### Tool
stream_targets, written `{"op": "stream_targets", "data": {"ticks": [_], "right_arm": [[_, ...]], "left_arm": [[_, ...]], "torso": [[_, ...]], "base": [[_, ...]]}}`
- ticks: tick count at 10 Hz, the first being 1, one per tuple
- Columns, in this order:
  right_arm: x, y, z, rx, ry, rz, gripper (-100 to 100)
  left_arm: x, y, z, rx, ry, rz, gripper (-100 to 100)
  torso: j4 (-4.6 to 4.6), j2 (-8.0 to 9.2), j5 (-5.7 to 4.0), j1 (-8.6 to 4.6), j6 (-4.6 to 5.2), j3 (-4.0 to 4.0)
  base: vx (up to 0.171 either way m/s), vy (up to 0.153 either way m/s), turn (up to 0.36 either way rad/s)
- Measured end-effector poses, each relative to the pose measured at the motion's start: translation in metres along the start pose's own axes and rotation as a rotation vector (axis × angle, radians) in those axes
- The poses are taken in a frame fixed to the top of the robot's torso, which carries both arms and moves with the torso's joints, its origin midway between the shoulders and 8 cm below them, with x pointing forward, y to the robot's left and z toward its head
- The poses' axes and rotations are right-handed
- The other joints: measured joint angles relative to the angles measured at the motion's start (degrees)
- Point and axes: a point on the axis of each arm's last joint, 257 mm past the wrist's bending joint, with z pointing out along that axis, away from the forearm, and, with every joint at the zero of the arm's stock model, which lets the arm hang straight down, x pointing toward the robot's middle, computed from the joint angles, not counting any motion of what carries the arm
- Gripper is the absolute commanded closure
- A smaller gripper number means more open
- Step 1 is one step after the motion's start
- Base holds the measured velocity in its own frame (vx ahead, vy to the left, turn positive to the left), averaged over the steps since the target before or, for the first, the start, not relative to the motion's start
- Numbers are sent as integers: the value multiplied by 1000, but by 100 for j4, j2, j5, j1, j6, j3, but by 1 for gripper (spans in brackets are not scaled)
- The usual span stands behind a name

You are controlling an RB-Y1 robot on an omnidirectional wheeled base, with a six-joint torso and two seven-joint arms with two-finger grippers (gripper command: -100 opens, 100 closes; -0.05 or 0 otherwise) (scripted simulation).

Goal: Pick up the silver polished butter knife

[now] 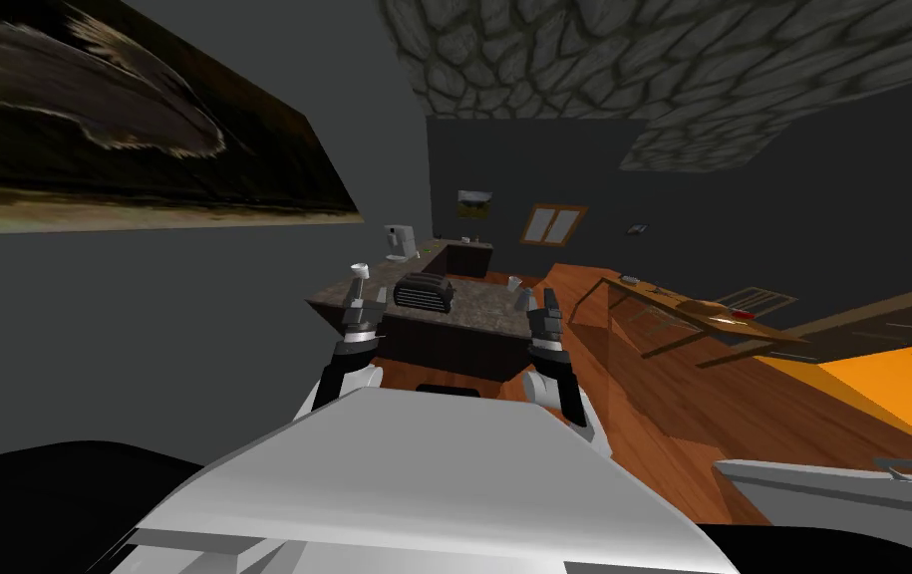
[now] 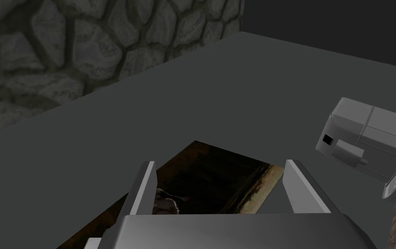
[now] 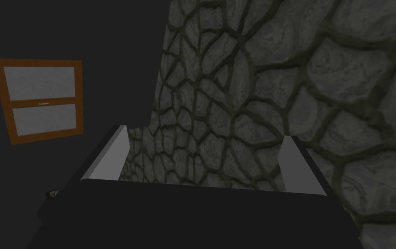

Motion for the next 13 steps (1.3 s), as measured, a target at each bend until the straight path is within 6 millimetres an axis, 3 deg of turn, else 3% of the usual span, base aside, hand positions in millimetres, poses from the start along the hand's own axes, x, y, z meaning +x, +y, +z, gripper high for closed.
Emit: {"op": "stream_targets", "data": {"ticks": [13], "right_arm": [[60, -57, 24, -18, 398, -279, -100]], "left_arm": [[0, 0, 0, 0, 0, 0, 0]], "torso": [[-2, -10, -1, -1, 3, -5]], "base": [[-38, -43, 207]]}}
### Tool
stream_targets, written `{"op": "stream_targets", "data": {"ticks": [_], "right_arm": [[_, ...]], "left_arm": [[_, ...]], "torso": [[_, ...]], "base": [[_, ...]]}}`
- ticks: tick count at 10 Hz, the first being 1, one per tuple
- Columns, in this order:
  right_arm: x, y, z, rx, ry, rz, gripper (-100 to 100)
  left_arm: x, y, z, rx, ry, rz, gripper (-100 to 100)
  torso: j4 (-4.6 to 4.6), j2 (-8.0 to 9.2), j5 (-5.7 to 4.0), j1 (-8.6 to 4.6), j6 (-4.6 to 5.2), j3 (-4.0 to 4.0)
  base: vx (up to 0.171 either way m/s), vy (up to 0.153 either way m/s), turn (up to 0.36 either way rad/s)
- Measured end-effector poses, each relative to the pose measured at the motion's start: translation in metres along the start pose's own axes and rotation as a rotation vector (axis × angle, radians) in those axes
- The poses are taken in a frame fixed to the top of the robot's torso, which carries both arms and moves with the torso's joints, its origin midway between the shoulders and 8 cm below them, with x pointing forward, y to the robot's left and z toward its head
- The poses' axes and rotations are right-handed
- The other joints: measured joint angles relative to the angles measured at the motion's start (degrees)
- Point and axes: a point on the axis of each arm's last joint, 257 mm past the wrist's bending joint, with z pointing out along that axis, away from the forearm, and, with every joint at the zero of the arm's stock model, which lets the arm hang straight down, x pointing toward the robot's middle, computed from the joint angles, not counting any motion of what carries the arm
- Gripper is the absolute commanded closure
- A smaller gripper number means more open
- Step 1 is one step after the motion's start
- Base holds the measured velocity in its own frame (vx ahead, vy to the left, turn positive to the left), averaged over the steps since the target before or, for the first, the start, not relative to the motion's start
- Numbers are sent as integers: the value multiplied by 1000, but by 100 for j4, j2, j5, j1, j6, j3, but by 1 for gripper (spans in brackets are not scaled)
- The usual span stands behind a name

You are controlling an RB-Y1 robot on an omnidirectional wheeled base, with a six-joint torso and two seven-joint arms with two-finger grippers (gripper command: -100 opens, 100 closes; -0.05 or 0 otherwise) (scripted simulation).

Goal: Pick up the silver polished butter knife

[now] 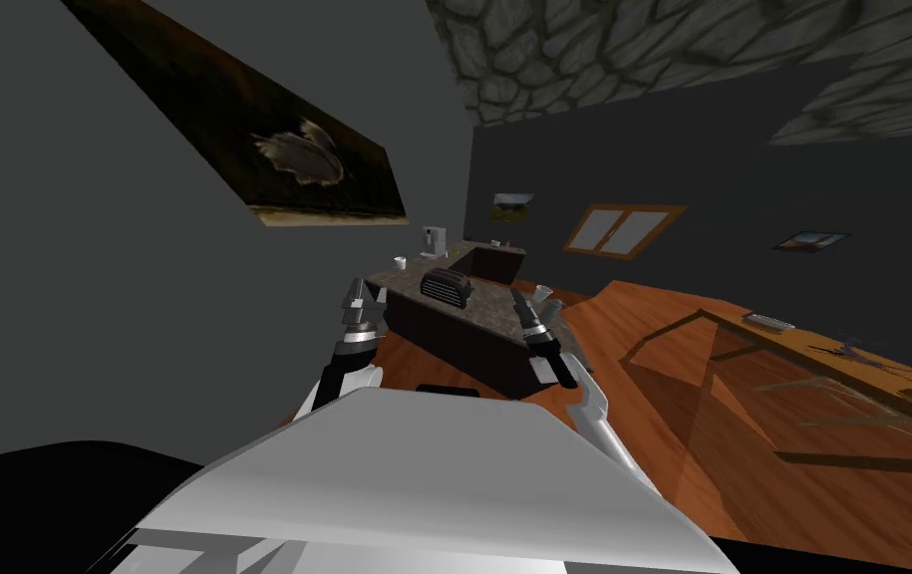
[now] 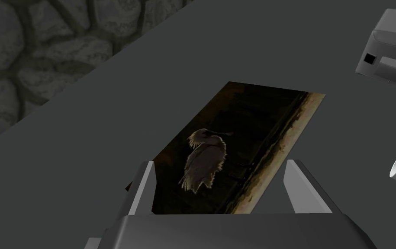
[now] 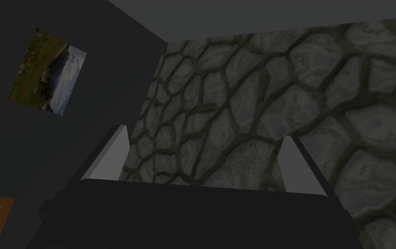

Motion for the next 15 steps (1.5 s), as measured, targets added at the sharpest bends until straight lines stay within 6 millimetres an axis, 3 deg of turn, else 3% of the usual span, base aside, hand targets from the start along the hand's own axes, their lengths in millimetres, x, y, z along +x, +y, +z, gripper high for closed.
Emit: {"op": "stream_targets", "data": {"ticks": [7, 15], "right_arm": [[25, -38, 2, 17, 205, -176, -100], [46, -101, -29, 60, 470, -389, -100]], "left_arm": [[0, 0, 0, 0, 0, 0, 0], [0, 0, 0, 0, 0, 0, 0]], "torso": [[-2, -7, -1, -3, 7, -4], [-3, -12, -3, -8, 9, -7]], "base": [[-24, -41, 212], [-7, -44, 181]]}}
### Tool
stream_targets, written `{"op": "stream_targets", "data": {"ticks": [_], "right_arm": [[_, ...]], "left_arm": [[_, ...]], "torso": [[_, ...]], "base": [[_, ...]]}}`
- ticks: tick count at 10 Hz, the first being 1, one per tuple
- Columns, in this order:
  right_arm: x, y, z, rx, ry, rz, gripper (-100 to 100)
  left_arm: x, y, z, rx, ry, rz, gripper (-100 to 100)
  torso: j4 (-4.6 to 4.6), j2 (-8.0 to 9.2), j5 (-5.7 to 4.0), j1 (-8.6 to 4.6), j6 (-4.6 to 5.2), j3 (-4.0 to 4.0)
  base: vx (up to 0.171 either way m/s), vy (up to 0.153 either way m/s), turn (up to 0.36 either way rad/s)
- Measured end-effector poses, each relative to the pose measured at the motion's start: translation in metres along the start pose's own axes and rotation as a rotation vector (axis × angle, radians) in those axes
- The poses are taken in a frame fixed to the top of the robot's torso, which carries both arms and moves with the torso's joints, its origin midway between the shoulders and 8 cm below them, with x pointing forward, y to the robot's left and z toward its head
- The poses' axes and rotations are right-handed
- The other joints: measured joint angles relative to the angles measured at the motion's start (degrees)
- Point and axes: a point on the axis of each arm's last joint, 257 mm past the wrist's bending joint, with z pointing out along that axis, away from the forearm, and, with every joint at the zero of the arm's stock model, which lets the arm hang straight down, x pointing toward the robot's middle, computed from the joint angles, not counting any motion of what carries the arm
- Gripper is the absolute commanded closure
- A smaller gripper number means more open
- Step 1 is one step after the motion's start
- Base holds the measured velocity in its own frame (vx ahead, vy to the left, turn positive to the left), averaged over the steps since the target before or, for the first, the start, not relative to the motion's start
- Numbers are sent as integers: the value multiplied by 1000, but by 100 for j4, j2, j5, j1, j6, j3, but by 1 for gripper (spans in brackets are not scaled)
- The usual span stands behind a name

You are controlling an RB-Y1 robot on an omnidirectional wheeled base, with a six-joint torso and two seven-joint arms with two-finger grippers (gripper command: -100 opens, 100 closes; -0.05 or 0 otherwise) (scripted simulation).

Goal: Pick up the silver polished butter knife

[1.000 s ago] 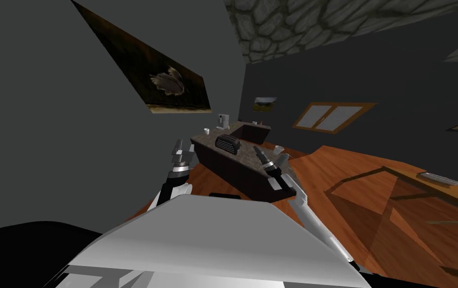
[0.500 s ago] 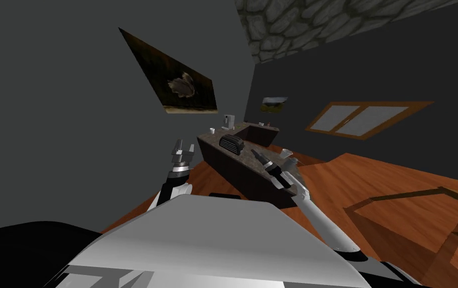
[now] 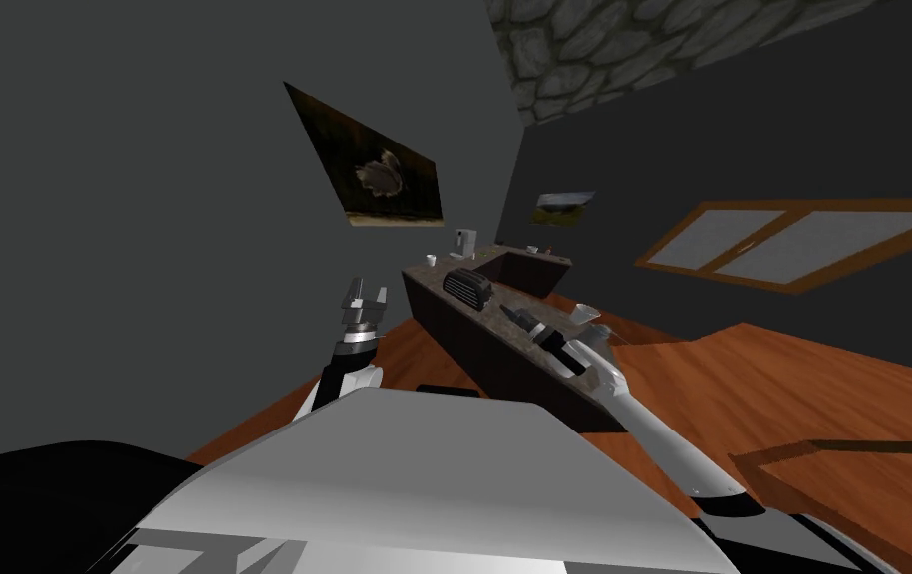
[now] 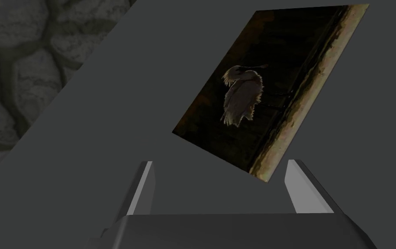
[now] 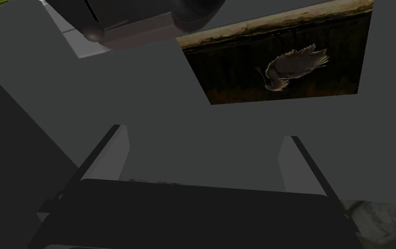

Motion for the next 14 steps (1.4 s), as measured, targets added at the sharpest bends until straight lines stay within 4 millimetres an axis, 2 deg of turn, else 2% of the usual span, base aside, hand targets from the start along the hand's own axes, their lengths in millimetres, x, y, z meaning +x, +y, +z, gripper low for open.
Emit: {"op": "stream_targets", "data": {"ticks": [3, 5, 7, 9, 12, 14], "right_arm": [[21, -22, -12, 21, 114, -80, -100], [40, -37, -30, 35, 205, -134, -100], [53, -55, -39, 50, 268, -170, -100], [74, -72, -65, 65, 373, -222, -100], [88, -89, -89, 79, 456, -257, -100], [103, -105, -116, 91, 539, -289, -100]], "left_arm": [[0, 0, 0, 0, 0, 0, 0], [0, 0, 0, 0, 0, 0, 0], [0, 0, 0, 0, 0, 0, 0], [0, 0, 0, 0, 0, 0, 0], [0, 0, 0, 0, 0, 0, 0], [0, 0, 0, 0, 0, 0, 0]], "torso": [[-2, -7, 0, 3, 0, -4], [-2, -9, 0, -1, -3, -5], [-3, -11, 0, 4, -3, -7], [-4, -15, -1, -6, -1, -9], [-2, -9, 0, 8, 1, -5], [-3, -14, 1, 4, -1, -8]], "base": [[6, -47, 152], [13, -52, 166], [19, -49, 170], [19, -62, 120], [10, -38, 90], [28, -60, 148]]}}
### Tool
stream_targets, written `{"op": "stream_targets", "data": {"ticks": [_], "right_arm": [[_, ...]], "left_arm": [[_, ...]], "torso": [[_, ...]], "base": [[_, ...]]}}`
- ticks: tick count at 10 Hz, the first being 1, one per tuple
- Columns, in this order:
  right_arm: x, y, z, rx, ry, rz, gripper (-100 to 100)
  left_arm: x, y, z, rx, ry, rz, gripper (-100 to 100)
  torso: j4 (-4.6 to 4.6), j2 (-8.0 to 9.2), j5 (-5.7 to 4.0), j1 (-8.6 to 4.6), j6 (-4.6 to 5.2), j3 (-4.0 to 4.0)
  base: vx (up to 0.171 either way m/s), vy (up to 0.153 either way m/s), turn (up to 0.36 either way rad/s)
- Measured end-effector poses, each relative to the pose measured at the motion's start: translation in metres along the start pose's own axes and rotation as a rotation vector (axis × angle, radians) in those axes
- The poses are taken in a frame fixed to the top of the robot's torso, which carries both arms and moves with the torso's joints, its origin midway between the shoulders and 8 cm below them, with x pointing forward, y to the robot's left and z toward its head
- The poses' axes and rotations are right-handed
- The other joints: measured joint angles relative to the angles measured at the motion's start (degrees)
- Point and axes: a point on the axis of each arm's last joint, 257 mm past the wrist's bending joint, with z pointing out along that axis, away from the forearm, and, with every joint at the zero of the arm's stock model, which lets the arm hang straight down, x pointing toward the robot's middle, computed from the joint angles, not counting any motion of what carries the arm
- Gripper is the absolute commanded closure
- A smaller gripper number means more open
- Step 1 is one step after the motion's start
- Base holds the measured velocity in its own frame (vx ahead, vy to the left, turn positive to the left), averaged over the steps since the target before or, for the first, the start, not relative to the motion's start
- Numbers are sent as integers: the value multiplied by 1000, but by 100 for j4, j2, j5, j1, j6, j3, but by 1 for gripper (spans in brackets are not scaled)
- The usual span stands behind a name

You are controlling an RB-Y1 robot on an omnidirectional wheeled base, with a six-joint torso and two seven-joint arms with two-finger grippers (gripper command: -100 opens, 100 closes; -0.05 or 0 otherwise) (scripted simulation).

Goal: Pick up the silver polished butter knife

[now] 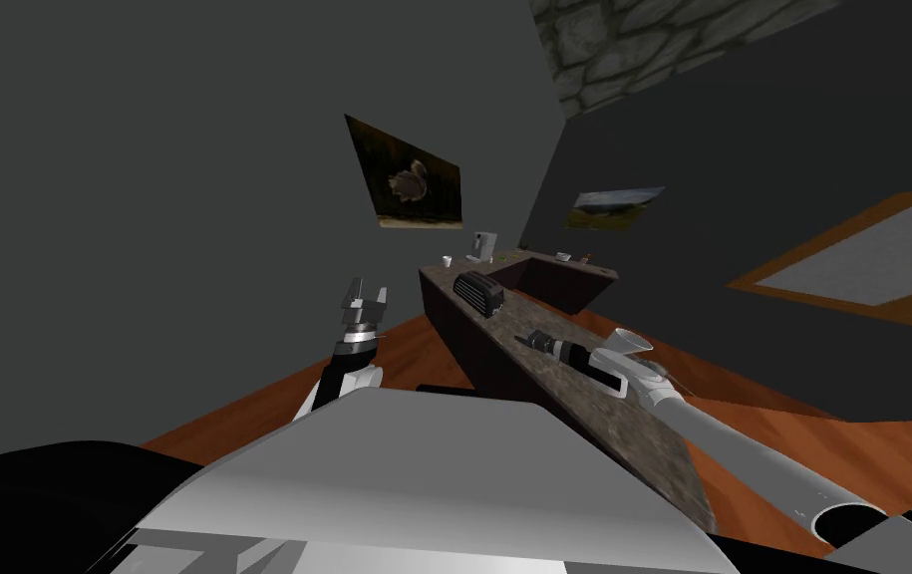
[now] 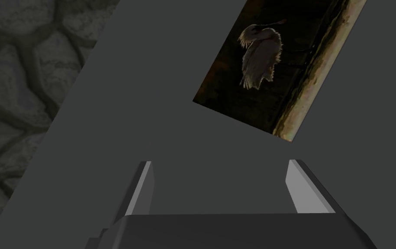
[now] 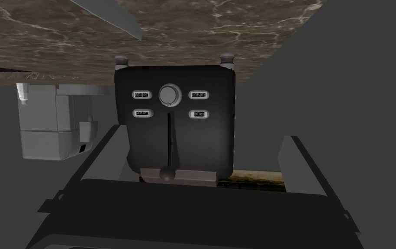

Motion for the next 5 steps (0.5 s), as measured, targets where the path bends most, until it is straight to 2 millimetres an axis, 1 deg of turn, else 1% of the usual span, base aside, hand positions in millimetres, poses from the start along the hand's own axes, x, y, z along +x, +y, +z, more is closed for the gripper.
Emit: {"op": "stream_targets", "data": {"ticks": [1, 3, 4, 5], "right_arm": [[15, -5, -9, 2, 50, -18, -100], [32, -12, -19, 6, 106, -35, -100], [45, -16, -30, 8, 147, -46, -100], [52, -18, -34, 8, 165, -51, -100]], "left_arm": [[0, 0, 0, 0, 0, 0, 0], [0, 0, 0, 0, 0, 0, 0], [0, 0, 0, 0, 0, 0, 0], [0, 0, 0, 0, 0, 0, 0]], "torso": [[-1, -4, -2, -8, 0, -2], [0, 0, 0, 3, 1, 0], [0, -1, 0, 0, 1, 0], [0, 0, -1, 4, 2, 0]], "base": [[25, -57, 42], [20, -42, 85], [18, -38, 40], [13, -27, 60]]}}
